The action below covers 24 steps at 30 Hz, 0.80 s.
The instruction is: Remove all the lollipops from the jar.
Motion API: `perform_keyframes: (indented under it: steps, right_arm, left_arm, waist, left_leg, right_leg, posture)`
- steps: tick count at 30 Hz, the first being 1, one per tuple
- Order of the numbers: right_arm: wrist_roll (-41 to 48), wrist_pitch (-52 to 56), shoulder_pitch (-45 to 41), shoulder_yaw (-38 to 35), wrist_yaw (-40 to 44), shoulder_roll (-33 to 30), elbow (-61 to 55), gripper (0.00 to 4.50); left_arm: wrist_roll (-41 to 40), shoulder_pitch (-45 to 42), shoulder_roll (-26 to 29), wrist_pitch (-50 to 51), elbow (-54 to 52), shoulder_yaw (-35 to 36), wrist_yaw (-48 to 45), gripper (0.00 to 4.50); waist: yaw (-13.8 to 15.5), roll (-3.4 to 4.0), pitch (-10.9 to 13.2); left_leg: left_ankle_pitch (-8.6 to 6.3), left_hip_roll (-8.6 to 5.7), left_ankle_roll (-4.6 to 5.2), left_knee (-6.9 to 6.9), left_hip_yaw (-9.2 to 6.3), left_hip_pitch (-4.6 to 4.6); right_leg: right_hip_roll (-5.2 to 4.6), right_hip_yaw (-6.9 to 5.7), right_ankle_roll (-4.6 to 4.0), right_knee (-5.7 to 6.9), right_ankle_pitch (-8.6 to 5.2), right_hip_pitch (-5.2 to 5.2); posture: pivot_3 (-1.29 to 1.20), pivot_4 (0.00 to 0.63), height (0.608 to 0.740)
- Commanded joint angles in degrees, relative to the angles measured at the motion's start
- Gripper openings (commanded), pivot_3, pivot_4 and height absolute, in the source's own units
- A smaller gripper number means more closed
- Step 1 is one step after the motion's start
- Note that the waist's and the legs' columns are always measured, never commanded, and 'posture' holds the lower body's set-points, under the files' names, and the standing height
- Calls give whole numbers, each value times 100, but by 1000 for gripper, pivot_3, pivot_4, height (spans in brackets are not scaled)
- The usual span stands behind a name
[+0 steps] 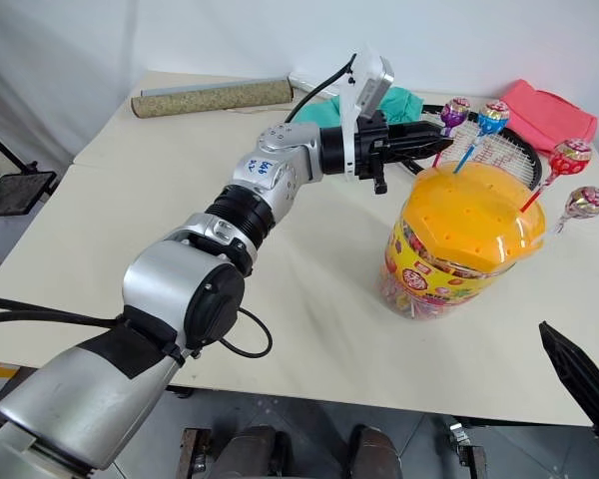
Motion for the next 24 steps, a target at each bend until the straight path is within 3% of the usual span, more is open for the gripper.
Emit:
perform_keyframes:
  steps: [1, 10, 14, 24]
  right_arm:
    - [121, -204, 8, -94, -133, -186, 40, 4500]
    - [-7, -69, -478, 80, -142, -881, 548, 4500]
    - [-3, -13, -659, 175, -30, -1111, 704, 4500]
    - [147, 297, -774, 89, 491, -1601, 954, 4500]
  left_arm:
    - [-208, -491, 114, 70, -217, 264, 185, 16]
    - [-212, -764, 712, 454, -432, 441, 690, 16]
    - [232, -650, 1294, 1535, -417, 10, 1057, 16]
    - [1398, 813, 2546, 3672, -1095, -1274, 1337, 16]
  waist:
    - [0, 0, 0]
    - [-9, 0, 0]
    - [-10, 2, -1]
    - [-27, 1, 0]
  left_leg:
    - [0, 0, 0, 0, 0, -1]
    - [-1, 0, 2, 1, 1, 2]
    - [-1, 0, 2, 1, 2, 1]
    - [0, -2, 0, 3, 1, 2]
  right_leg:
    - [0, 0, 0, 0, 0, -1]
    - [0, 2, 1, 2, 1, -2]
    - [0, 1, 2, 2, 1, -2]
    - [0, 3, 4, 9, 2, -3]
  posture:
    - [0, 150, 740]
    - [0, 150, 740]
    - [0, 150, 740]
    - [0, 150, 740]
